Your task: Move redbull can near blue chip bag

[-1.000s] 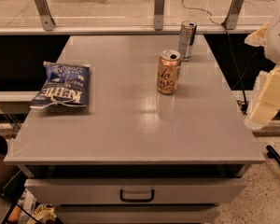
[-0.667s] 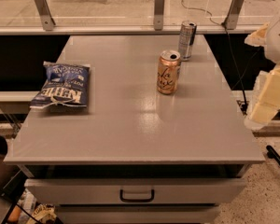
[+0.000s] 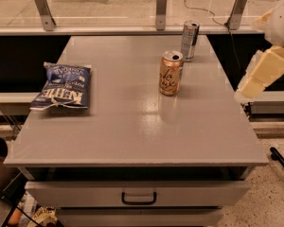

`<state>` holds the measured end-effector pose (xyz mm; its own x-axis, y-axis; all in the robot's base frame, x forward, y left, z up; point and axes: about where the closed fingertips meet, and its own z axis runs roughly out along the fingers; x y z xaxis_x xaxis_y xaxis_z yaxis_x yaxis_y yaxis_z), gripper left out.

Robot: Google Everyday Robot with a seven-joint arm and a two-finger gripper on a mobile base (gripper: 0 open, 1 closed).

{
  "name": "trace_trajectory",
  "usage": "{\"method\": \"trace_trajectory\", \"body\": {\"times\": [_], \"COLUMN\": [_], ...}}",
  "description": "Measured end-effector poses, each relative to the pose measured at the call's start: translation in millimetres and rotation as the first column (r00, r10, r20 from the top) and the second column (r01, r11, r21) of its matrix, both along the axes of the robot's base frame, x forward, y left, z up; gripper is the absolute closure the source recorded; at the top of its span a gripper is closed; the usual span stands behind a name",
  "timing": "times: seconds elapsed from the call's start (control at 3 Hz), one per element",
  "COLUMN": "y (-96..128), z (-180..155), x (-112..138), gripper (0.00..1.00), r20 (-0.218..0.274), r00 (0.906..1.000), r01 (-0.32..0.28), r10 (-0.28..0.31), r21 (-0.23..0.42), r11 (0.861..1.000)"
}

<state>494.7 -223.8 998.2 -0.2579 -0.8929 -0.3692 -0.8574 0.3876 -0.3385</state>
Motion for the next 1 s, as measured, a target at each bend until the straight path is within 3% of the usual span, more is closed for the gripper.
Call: {"method": "trace_trajectory", "body": {"times": [0.33,0.67,1.0], "y": [-7,-11,-16], "z": [-10,-25,-42], "x": [33,66,95], "gripper": [0.0,0.0,0.0], "r20": [0.041,0.055,0.049], "r00": [0.9969,0.9907,0.9819], "r01": [0.059,0.1,0.139], "r10": [-0.067,-0.124,-0.183], "r21": [0.162,0.328,0.468], "r11": [0.985,0.939,0.873]}}
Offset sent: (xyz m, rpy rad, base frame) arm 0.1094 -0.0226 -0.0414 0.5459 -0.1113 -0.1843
